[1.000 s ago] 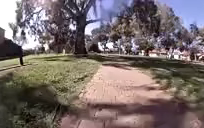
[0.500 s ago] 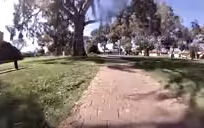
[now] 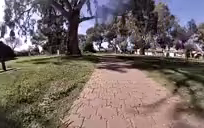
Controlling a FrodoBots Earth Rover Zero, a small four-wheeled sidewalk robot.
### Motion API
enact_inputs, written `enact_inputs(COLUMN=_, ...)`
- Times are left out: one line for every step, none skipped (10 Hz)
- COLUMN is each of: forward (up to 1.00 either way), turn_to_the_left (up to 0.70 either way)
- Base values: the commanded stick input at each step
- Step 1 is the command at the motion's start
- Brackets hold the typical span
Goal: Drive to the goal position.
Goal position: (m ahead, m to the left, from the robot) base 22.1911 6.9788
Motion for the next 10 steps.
enact_inputs(forward=0.70, turn_to_the_left=0.00)
enact_inputs(forward=0.70, turn_to_the_left=0.00)
enact_inputs(forward=0.70, turn_to_the_left=0.00)
enact_inputs(forward=0.70, turn_to_the_left=0.00)
enact_inputs(forward=0.70, turn_to_the_left=0.00)
enact_inputs(forward=0.70, turn_to_the_left=0.00)
enact_inputs(forward=0.70, turn_to_the_left=0.00)
enact_inputs(forward=0.70, turn_to_the_left=0.00)
enact_inputs(forward=0.70, turn_to_the_left=0.00)
enact_inputs(forward=0.70, turn_to_the_left=0.00)
